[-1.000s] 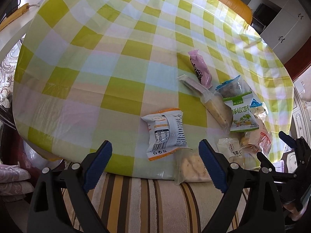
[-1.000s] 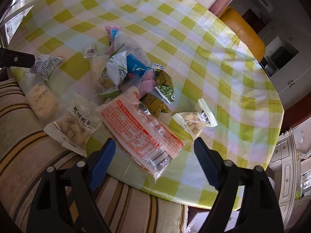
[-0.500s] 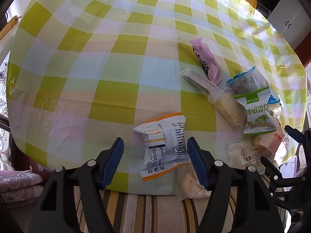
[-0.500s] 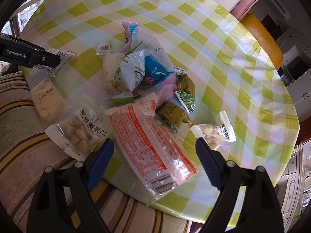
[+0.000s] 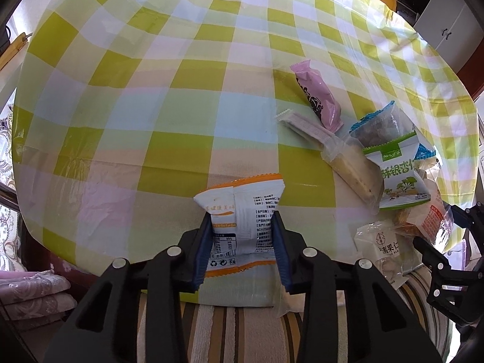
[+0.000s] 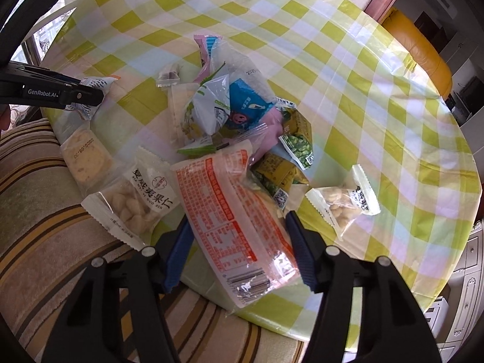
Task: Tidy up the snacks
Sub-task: 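Grasp the white-orange snack packet with the left tool while the right tool grasps the red-labelled sausage bag, then carry both packets to the white box and open both tools over it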
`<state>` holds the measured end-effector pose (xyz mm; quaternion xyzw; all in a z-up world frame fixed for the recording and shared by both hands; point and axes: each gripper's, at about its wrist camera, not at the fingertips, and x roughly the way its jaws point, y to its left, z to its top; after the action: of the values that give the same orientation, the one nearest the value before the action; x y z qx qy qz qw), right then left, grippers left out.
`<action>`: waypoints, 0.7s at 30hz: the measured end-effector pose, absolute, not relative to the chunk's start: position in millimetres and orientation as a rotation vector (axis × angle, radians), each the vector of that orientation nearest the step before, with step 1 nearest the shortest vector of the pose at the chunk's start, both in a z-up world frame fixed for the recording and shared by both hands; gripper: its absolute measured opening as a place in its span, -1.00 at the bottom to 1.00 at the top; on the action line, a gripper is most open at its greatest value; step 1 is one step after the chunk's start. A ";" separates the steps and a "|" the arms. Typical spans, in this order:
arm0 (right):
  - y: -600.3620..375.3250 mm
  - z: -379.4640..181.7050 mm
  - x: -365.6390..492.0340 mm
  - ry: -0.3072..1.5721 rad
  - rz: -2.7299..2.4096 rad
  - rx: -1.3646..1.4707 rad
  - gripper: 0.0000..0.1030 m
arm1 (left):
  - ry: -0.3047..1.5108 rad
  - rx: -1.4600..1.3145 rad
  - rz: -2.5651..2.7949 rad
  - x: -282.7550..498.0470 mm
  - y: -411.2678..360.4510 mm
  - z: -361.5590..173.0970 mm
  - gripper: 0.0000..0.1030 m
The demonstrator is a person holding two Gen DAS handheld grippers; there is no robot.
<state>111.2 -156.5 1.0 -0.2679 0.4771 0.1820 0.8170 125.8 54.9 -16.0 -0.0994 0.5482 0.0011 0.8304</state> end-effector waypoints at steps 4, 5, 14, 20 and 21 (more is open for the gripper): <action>-162.2 5.4 108.2 1.017 0.380 -0.565 0.09 | 1.151 -0.225 -0.006 122.8 56.3 -12.6 -0.32; -163.4 6.6 107.1 1.017 0.378 -0.564 0.09 | 1.146 -0.227 -0.008 122.0 56.3 -11.5 -0.32; -174.4 24.5 98.0 0.985 0.349 -0.514 0.06 | 1.105 -0.244 -0.003 115.4 59.2 -1.9 -0.32; -181.8 33.3 88.4 0.975 0.335 -0.468 0.05 | 1.079 -0.249 -0.011 109.1 57.7 4.6 -0.32; -184.2 34.6 87.1 0.976 0.329 -0.456 0.05 | 1.075 -0.248 -0.014 108.1 56.6 5.9 -0.32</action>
<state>87.1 -184.2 34.6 -0.2162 0.4624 0.1560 0.8456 108.1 56.6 5.9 -0.1178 0.5108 -0.0066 0.8516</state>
